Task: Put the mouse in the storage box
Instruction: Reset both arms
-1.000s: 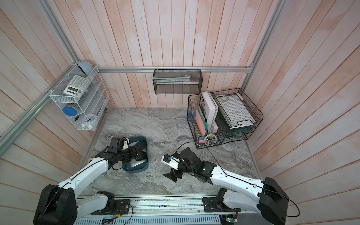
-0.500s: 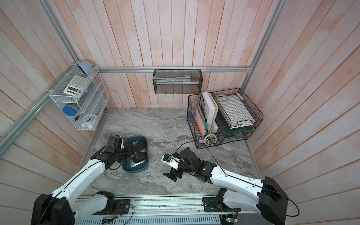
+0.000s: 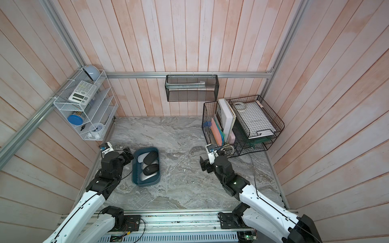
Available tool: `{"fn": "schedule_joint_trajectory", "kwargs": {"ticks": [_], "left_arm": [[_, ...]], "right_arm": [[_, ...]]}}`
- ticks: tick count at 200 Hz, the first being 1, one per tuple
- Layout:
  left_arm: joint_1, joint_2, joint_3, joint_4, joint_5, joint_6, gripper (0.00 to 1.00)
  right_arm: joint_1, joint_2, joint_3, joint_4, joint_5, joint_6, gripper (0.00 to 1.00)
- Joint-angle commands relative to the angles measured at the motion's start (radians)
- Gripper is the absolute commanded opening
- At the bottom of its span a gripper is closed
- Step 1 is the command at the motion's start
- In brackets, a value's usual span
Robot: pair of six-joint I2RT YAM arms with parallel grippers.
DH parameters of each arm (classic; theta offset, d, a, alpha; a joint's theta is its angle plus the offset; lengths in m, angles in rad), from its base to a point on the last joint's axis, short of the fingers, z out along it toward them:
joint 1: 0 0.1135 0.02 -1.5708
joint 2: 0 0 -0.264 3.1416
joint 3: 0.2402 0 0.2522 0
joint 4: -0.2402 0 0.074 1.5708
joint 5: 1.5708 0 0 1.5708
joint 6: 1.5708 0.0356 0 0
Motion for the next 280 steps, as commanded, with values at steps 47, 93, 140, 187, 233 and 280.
{"fn": "schedule_joint_trajectory", "kwargs": {"ticks": [47, 93, 140, 187, 233, 280], "left_arm": [[0.028, 0.219, -0.226, 0.650, -0.210, 0.303, 0.97], [0.159, 0.434, -0.264, 0.915, 0.002, 0.259, 0.99], [0.198, 0.602, -0.233, 1.104, 0.077, 0.324, 0.99], [0.224, 0.778, -0.216, 1.241, 0.215, 0.362, 0.99], [0.224, 0.775, -0.167, 1.144, 0.265, 0.381, 0.99], [0.224, 0.774, -0.145, 1.098, 0.228, 0.367, 1.00]], "right_arm": [[-0.287, -0.116, -0.232, 0.264, 0.253, 0.050, 0.98], [-0.415, 0.096, -0.241, 0.360, 0.198, 0.040, 0.98], [-0.432, 0.336, -0.225, 0.650, 0.226, -0.013, 0.98], [-0.461, 0.485, -0.162, 0.736, 0.171, -0.040, 0.98], [-0.467, 0.462, -0.235, 0.853, 0.120, -0.024, 0.98], [-0.512, 0.717, -0.242, 1.122, 0.002, 0.031, 0.98]]}}
